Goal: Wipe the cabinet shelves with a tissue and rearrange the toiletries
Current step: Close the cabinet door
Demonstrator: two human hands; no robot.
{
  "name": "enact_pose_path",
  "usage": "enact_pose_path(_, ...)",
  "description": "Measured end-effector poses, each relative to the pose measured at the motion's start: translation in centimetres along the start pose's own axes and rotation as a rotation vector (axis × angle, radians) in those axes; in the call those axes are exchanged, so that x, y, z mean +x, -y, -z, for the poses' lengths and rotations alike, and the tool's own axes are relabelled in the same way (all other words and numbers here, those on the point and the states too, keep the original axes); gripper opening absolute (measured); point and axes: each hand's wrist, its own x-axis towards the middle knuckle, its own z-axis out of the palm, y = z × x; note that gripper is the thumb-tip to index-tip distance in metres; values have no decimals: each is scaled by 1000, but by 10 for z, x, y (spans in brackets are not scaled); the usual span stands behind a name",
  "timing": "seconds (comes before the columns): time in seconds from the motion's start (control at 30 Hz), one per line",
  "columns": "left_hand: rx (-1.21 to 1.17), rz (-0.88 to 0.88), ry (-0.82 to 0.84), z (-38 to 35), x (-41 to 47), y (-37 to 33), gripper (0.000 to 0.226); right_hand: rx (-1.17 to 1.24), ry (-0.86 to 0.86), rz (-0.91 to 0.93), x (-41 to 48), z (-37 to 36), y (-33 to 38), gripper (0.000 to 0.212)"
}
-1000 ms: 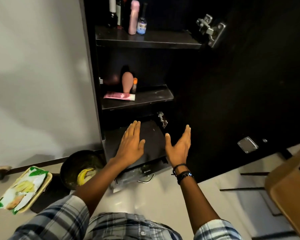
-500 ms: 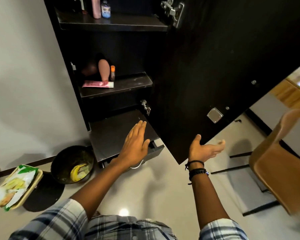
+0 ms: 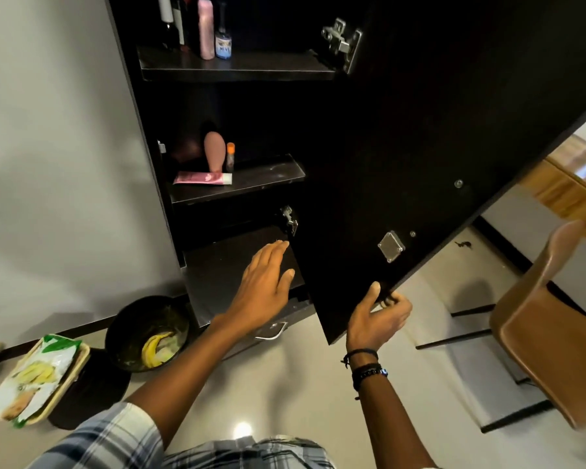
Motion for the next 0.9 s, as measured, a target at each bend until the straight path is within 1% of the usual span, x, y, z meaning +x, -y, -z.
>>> enact_pose_path(0.1,-11,-9,4,17,1,14,50,13,49,38,-35,-7,3,24)
enact_pose_path(0.2,-8,-20,1,38,4,36,44,-22,146,81,-74,-23,14,21)
enact_pose_path(0.3,-3,-31,12,63,8,59,40,-24,288,208,-111,-41,38,25)
enact_pose_path(0.4,7,7,-4,95,10,88,39,-44,458,362,-142,-76,68,28)
enact_pose_path(0.5,30,50,-31,130,8,120,39,-67,589,417,-163,-124,96,33)
enact_pose_path(0.63,47,99,-79,173,1,156,42,-113,612,425,-172,-167,117,39)
enact_pose_path(0.7,39,125,-124,192,-2,172,48,-136,607,407,-173,-177,121,42)
enact_pose_path(0.73,31,151,-134,199,-3,178,48,-145,610,385,-173,-181,122,42)
enact_pose_path(0.8,8,190,-138,208,-3,187,46,-146,618,345,-174,-188,125,42)
enact_pose_path(0.9,-19,222,-147,214,0,194,48,-150,628,334,-177,-201,133,42)
